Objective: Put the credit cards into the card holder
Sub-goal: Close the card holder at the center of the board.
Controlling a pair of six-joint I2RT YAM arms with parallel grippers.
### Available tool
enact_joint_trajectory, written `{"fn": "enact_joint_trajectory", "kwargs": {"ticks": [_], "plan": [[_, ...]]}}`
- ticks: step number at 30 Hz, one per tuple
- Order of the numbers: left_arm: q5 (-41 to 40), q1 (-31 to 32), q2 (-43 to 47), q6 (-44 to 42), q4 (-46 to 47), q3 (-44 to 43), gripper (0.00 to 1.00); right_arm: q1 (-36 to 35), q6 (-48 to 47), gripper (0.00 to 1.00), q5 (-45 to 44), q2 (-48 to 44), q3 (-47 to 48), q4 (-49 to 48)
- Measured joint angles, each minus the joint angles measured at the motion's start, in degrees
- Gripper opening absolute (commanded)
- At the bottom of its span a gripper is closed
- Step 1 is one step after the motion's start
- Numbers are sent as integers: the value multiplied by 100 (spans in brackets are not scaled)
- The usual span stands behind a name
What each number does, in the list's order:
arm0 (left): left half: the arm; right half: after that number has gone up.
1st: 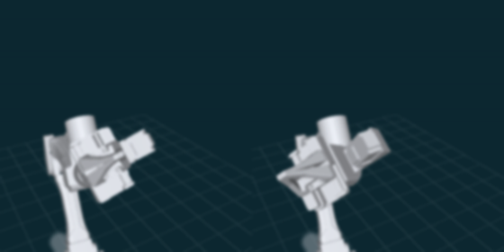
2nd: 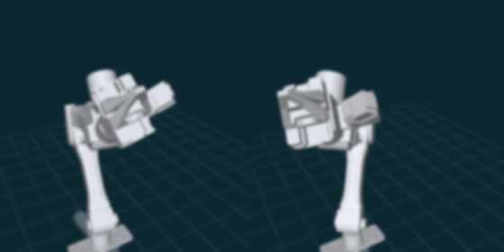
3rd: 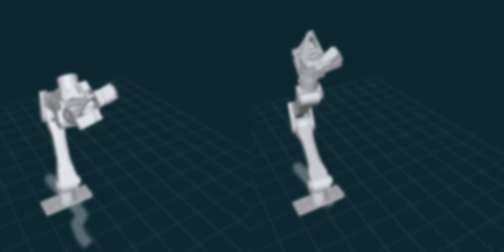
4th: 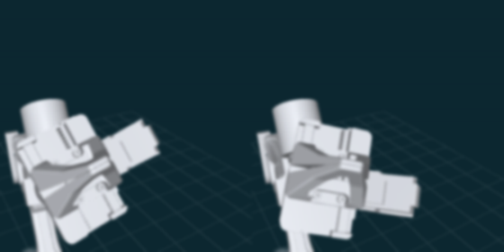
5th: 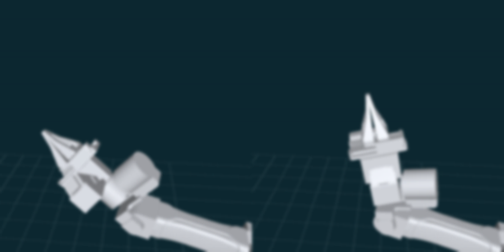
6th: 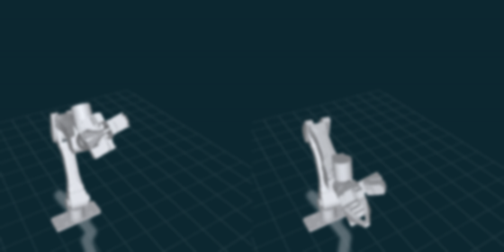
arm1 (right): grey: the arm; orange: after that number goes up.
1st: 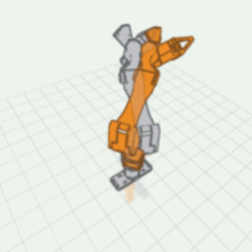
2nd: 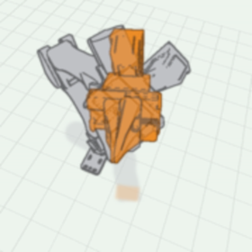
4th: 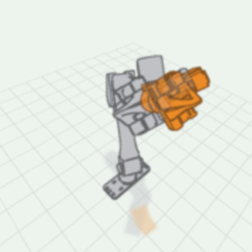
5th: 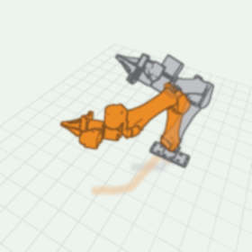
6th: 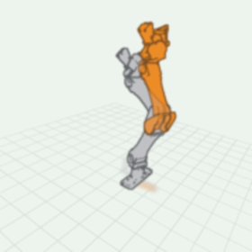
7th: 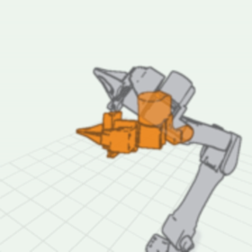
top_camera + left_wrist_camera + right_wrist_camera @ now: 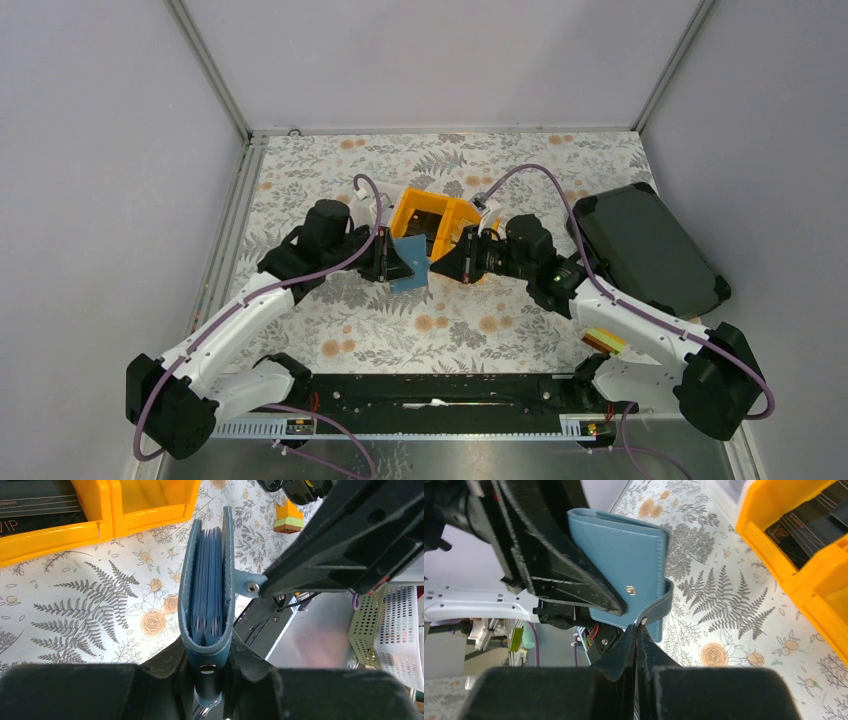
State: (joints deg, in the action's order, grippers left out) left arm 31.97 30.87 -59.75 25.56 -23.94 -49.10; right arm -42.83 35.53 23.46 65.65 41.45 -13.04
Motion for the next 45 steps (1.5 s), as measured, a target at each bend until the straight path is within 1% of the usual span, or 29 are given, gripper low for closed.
{"fn": "enact_joint_trajectory", "kwargs": {"ticks": [7,16,28,45], "plan": [[101,0,-120,17,-37,2,0,-240,-122,0,138,271,4,-372],[197,0,-120,17,-59,2,0,-282,-149,0,236,503,4,-719],[273,2,-184,20,-33,2,0,-284,-142,0,205,503,-24,-831],[98,4,-164,42,7,2,0,-332,-114,0,-105,487,-31,-831]]}}
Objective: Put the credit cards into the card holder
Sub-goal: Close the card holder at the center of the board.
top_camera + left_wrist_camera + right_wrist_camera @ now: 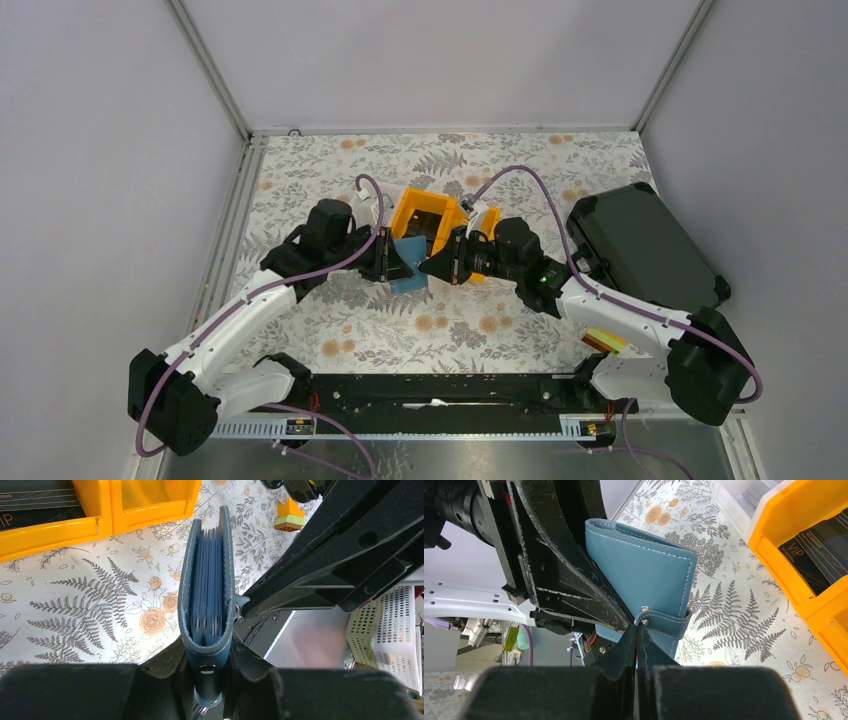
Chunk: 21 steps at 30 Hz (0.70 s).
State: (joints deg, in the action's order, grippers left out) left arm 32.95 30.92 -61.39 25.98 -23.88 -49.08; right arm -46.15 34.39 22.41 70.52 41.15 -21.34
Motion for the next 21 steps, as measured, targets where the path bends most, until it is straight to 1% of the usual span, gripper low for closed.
{"fn": "enact_joint_trajectory", "kwargs": {"ticks": [21], "plan": [[-59,13,63,85,35,94,0,-9,22,0,-33,50,2,0]]}}
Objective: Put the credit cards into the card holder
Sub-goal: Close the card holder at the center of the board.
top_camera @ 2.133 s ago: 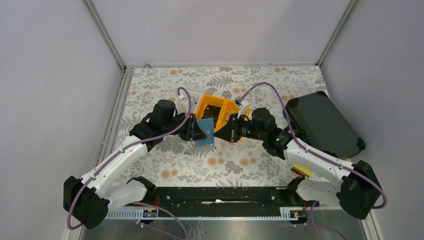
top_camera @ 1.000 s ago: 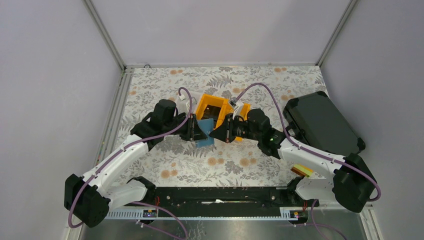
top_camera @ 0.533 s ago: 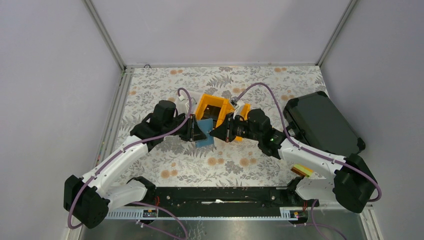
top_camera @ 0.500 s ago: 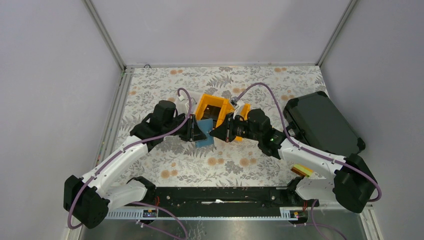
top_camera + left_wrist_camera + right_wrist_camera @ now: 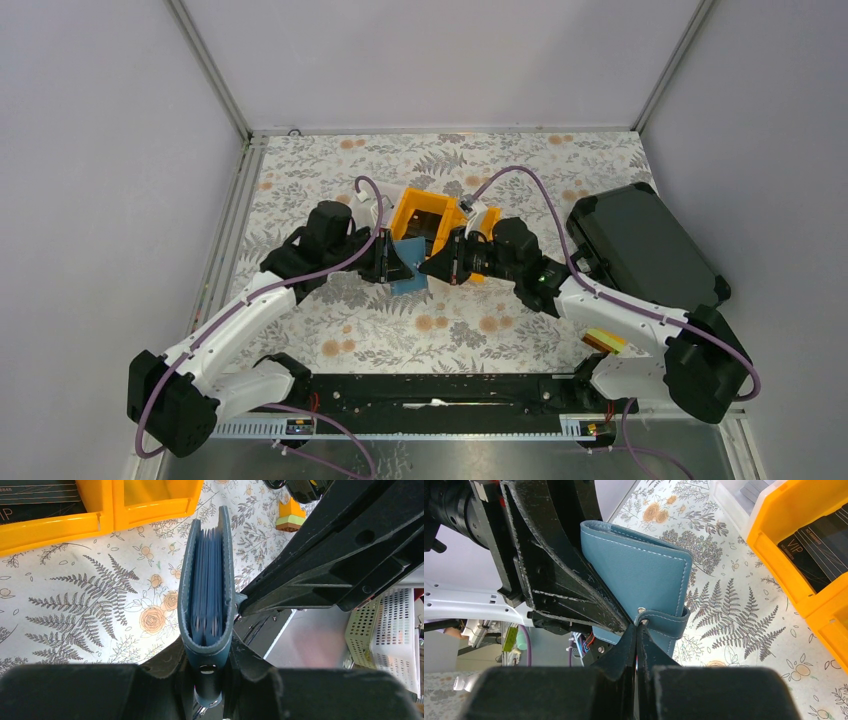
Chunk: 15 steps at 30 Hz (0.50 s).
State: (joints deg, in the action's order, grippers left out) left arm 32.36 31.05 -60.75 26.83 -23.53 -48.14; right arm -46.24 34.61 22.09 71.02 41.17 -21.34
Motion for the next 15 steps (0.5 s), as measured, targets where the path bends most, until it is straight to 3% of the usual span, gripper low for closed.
{"fn": "enact_joint_trajectory", "kwargs": {"ticks": [15], "plan": [[-2,0,-2,0,4,31,0,0,20,0,-11,63,2,-20]]}}
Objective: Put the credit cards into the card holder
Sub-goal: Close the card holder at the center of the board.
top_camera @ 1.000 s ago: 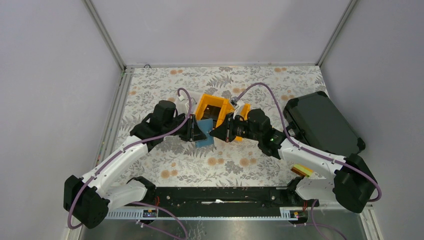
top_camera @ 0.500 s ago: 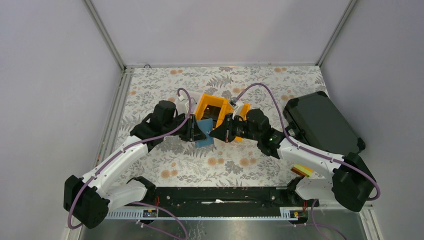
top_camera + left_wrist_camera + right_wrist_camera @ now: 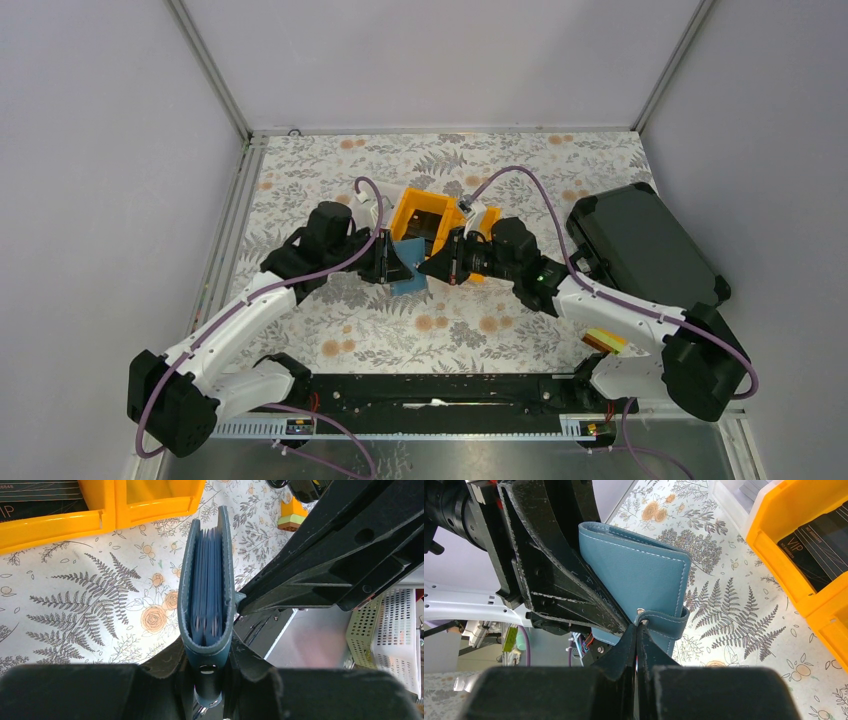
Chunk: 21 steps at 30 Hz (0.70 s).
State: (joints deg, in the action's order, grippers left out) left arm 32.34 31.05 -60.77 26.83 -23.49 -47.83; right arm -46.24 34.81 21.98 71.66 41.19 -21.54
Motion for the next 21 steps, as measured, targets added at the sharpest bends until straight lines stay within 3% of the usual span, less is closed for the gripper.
{"fn": "enact_joint_trajectory", "kwargs": {"ticks": [21], "plan": [[-129,0,-26,-4,-63,63,0,0,127,0,17,267,35,-155]]}}
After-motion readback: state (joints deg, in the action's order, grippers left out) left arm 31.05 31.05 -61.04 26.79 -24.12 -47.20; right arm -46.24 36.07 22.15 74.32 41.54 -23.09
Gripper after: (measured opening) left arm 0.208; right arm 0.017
